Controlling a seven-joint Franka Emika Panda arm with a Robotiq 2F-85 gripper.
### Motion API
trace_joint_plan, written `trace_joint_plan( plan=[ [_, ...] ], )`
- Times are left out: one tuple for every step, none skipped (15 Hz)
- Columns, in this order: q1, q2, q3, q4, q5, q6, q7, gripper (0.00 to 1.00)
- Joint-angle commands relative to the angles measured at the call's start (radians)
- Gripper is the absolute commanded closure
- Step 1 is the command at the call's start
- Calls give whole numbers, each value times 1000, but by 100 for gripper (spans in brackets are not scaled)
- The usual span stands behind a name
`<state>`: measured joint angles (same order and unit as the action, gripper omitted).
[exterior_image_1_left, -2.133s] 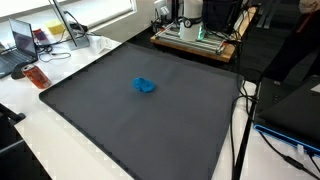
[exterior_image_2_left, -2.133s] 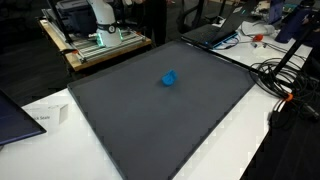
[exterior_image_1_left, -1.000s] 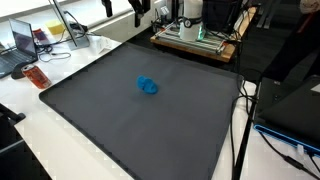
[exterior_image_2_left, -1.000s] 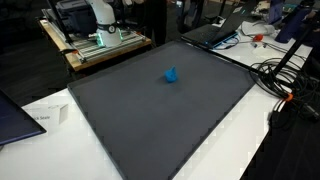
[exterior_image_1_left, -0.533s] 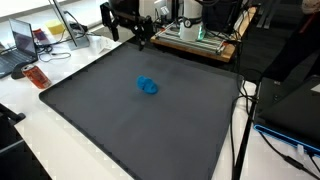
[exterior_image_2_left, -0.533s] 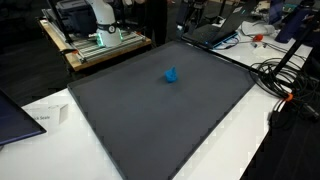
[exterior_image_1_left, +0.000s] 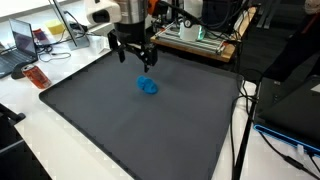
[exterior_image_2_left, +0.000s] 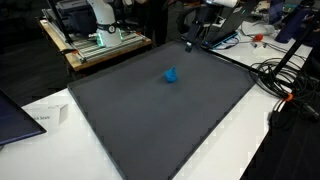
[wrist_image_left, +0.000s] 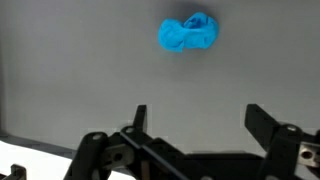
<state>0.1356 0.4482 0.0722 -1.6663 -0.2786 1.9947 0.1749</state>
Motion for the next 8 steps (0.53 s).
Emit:
trace_joint_plan(
  plan=[
    [46,109,-22,134,-6,-66,23,0],
    [57,138,-25,171,-3,-102,25,0],
    [69,166,-30,210,-5,-152,29,0],
    [78,191,-34,243,-6,-186,31,0],
    [87,219,-37,284,-7,-230,30,0],
    [95,245,-42,322,-9,-265,30,0],
    [101,275,-44,363,-6,-302,29,0],
    [107,302,-49,403,-6,-337,30,0]
  ],
)
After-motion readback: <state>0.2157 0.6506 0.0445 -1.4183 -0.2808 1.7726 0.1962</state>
